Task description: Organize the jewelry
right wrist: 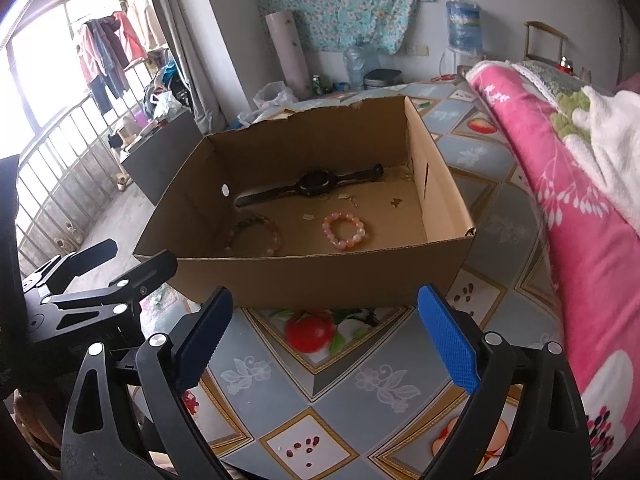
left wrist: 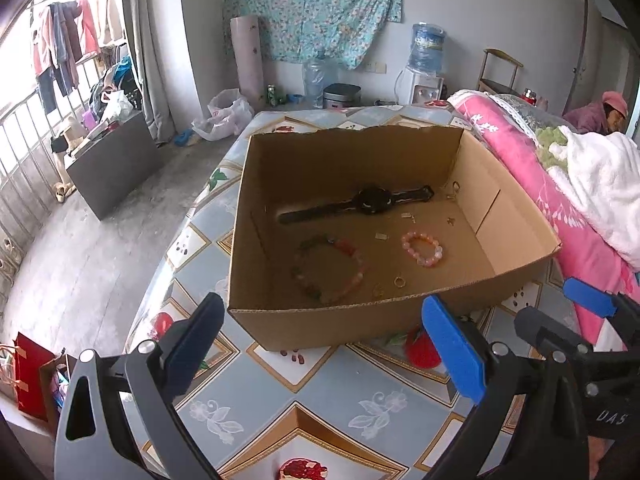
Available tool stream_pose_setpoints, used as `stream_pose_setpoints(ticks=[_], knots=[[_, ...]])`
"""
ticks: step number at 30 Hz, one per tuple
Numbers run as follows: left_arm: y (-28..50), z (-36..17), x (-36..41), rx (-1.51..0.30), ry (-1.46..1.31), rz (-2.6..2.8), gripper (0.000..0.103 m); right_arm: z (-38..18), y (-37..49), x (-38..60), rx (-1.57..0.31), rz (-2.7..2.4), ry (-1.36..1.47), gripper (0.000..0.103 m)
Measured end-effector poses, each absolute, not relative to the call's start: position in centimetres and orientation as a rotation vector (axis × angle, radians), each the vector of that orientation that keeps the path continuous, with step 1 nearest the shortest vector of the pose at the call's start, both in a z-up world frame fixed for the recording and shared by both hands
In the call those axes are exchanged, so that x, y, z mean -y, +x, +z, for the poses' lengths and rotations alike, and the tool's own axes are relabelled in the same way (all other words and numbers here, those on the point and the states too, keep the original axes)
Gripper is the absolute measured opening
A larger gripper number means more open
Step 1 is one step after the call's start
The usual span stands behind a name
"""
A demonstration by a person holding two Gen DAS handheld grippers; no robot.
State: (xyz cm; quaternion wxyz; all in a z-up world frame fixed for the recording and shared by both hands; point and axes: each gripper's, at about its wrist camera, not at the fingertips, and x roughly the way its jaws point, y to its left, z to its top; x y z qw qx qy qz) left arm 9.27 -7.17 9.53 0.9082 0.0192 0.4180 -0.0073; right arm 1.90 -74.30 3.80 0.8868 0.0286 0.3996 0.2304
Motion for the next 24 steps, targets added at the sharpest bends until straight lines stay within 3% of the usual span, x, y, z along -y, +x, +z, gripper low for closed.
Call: stream_pose_setpoints(ticks=[24], knots=[[9.8,8.9,7.33,-0.915,0.006,-0.049,0.097,3.85,2.01,73.91,-0.837,0.485,0.052,0.09]])
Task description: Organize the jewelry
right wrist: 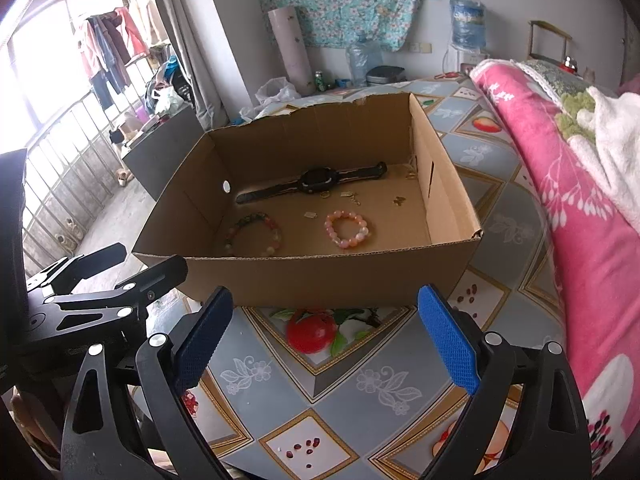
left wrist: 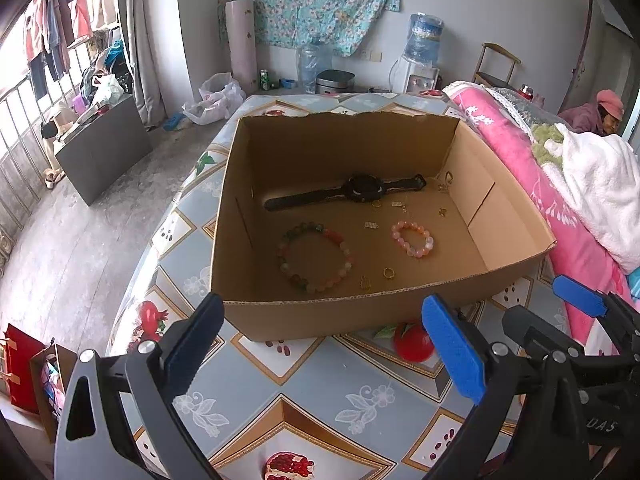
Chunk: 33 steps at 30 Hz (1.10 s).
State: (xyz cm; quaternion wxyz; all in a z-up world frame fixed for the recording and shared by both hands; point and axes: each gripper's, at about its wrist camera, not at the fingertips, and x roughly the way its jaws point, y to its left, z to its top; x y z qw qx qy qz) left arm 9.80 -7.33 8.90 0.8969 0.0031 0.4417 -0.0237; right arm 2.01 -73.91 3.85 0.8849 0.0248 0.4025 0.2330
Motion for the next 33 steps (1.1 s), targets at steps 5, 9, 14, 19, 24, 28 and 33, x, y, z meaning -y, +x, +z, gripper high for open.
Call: stream_pose_setpoints(ticks=[5,9,14,19,24,28,33], knots=[[9.8,8.88,7.41,-0.913,0.009,-0.048,0.097,3.88,2.02,73.93,-0.835,0.487,0.051,0.09],[9.8,8.88,7.38,-0.914,0.008,-0.047,0.097,3.85,2.1,73.95,-0.835,0.49,0.05,0.09],[9.75,8.86,7.36,-0.915,0.009,-0.046,0.097,3.87,2.05,73.92,-0.833,0.491,0.05,0.09],[9.74,8.85,7.37,-0.916,0.01,-0.046,0.097,3.79,2.08,73.95,-0.834,0.493,0.049,0.09],[9.74,8.87,7.38,-0.915,0.009,-0.046,0.097,3.75,2.03,74.01,-0.834,0.494,0.049,0.09],[9.73,8.88,7.38,-0.914,0.011,-0.046,0.097,3.79,2.03,74.0,-0.834,0.494,0.049,0.09],[9.73,8.88,7.4,-0.915,0.013,-0.045,0.097,3.75,1.99,74.03,-0.836,0.493,0.049,0.09]])
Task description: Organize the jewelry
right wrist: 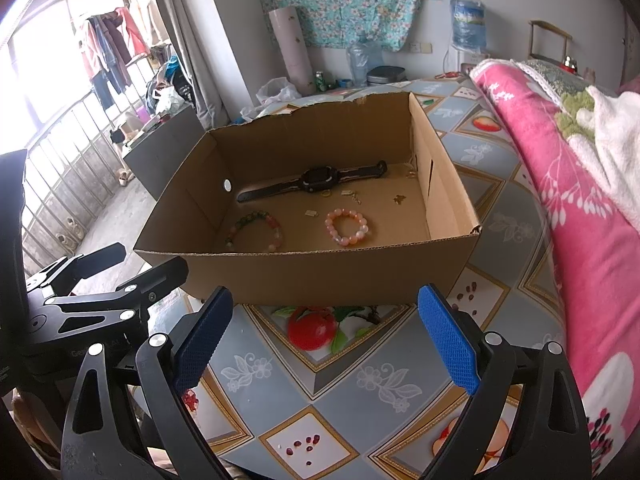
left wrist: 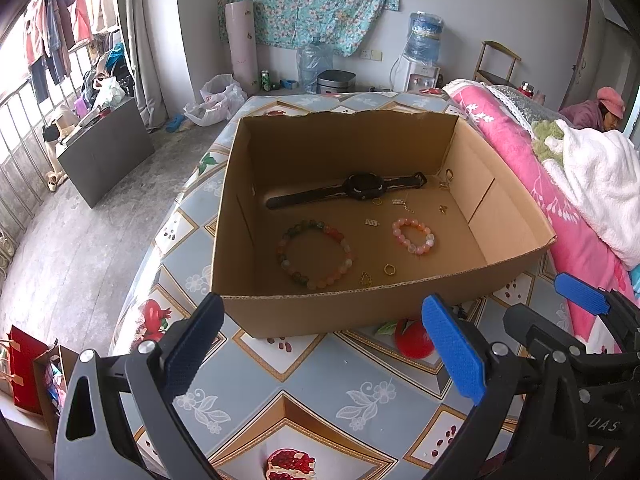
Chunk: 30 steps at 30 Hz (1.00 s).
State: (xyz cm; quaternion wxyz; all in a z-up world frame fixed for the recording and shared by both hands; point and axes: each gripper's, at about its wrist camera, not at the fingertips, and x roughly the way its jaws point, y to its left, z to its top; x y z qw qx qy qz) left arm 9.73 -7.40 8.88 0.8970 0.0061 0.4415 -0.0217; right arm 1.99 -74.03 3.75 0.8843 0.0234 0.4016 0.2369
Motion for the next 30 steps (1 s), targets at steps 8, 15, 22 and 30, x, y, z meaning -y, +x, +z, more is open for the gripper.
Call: stream_pose_setpoints(ticks=[8,15,22,30], knots=[[9.72,8.9,7.45,-0.915,0.011,-0.045,0.097,3.74,2.06,73.99,-0.836,0.493,0.05,0.09],[9.61,8.8,7.4,-0.916,0.015,-0.043,0.097,3.5,1.95,73.97,-0.84,0.495,0.048,0.09],[9.57,8.74,7.39,-0.917,0.017,-0.043,0.097,3.51,1.95,74.01,-0.84,0.498,0.049,0.09],[9.55,8.67,7.36,-0.918,0.018,-0.043,0.097,3.52,1.87,74.01,-0.842,0.497,0.05,0.09]])
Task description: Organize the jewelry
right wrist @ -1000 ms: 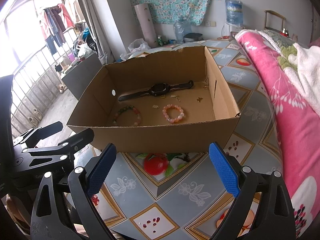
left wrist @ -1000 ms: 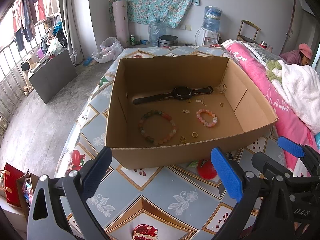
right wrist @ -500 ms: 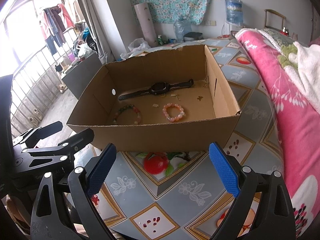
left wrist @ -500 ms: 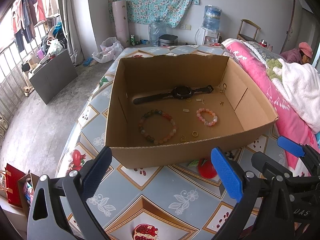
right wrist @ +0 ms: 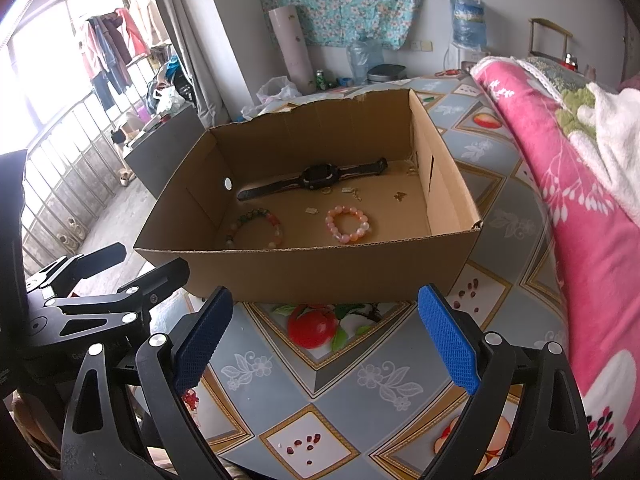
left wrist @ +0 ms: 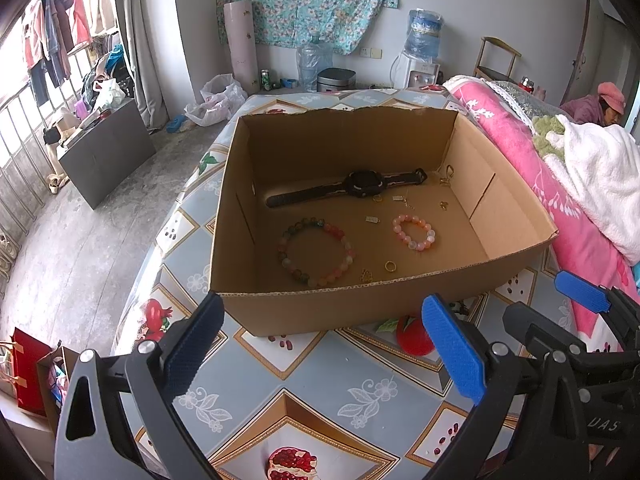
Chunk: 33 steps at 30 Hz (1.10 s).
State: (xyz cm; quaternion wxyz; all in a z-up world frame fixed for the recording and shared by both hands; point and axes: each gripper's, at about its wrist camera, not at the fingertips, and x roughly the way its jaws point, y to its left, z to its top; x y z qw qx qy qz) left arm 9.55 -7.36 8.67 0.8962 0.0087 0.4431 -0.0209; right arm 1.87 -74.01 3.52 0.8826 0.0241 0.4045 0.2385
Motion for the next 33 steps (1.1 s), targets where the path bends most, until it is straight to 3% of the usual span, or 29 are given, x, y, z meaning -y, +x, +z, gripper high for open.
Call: stream_pose_setpoints(ticks=[33], knots=[[9.23,8.48,7.32,-0.922,0.021,-0.042,0.097,3.47,1.87,74.04,-0.844,0.499,0.05,0.09]])
